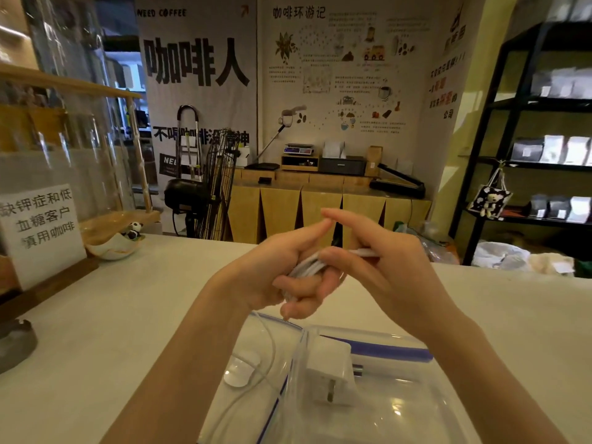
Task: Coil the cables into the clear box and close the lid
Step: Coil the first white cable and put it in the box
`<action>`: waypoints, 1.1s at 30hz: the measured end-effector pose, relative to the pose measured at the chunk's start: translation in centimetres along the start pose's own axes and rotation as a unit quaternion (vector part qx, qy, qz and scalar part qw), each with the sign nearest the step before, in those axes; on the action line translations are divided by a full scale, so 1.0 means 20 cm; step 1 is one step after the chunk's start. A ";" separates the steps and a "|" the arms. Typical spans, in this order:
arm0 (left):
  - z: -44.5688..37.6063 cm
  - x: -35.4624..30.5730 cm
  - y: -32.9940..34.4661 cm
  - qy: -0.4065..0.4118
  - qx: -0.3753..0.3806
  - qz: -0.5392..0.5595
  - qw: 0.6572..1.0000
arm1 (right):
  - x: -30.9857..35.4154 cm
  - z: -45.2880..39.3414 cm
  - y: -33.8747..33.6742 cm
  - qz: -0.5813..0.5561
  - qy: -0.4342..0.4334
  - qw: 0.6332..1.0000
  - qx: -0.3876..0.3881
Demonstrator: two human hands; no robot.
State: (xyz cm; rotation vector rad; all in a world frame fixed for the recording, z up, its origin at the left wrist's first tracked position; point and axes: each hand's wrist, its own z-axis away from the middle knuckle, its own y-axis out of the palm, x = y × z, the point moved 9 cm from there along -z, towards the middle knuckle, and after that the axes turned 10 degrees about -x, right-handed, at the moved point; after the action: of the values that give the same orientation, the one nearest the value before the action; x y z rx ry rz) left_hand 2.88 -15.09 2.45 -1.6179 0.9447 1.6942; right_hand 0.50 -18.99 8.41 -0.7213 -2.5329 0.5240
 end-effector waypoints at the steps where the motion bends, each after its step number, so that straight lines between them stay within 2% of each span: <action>1: -0.01 0.00 0.00 -0.008 -0.003 0.019 1.000 | -0.02 0.00 0.01 0.002 0.010 1.000 0.000; 4: -0.03 -0.01 -0.04 0.004 -0.056 0.021 0.998 | -0.07 0.01 0.03 0.029 0.041 0.999 0.014; 8: -0.02 -0.04 -0.07 0.037 -0.109 -0.015 0.993 | -0.07 0.03 0.04 0.084 0.030 0.996 0.028; 10: -0.01 -0.05 -0.10 0.049 -0.178 -0.063 0.981 | -0.07 0.03 0.04 0.115 0.007 0.993 0.015; 12: 0.01 -0.10 -0.13 0.088 -0.265 -0.118 0.953 | -0.07 0.02 0.01 0.137 -0.011 0.990 -0.014; 14: 0.02 -0.16 -0.14 0.143 -0.318 -0.137 0.927 | -0.07 0.02 -0.03 0.149 -0.007 0.988 -0.047; 17: 0.05 -0.22 -0.13 0.194 -0.346 -0.200 0.896 | -0.12 0.00 -0.10 0.141 0.043 0.986 -0.074; 21: 0.05 -0.22 -0.11 0.173 -0.340 -0.359 0.852 | -0.18 0.01 -0.13 0.143 0.097 0.983 -0.060; 22: 0.05 -0.22 -0.09 0.176 -0.340 -0.405 0.830 | -0.19 0.01 -0.13 0.151 0.098 0.982 -0.051; 25: 0.08 -0.27 -0.05 0.217 -0.370 -0.525 0.735 | -0.21 0.01 -0.12 0.129 0.096 0.986 -0.033; 26: 0.09 -0.28 -0.04 0.225 -0.366 -0.536 0.727 | -0.21 0.01 -0.12 0.109 0.103 0.988 -0.032; 27: 0.09 -0.29 -0.03 0.227 -0.354 -0.534 0.733 | -0.21 0.00 -0.12 0.090 0.111 0.989 -0.033; 29: 0.09 -0.29 -0.05 0.225 -0.334 -0.494 0.770 | -0.22 0.00 -0.13 0.066 0.125 0.989 -0.037; 31: 0.08 -0.26 -0.10 0.210 -0.326 -0.390 0.835 | -0.22 0.00 -0.14 0.049 0.130 0.989 -0.045; 33: 0.04 -0.18 -0.13 0.157 -0.303 -0.294 0.893 | -0.22 0.00 -0.16 0.046 0.126 0.989 -0.065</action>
State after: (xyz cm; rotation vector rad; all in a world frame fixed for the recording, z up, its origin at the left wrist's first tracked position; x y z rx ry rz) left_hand 4.84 -12.82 5.80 -2.3308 -0.0190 1.3683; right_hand 2.61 -24.01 8.46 -0.8963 -2.3208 0.2796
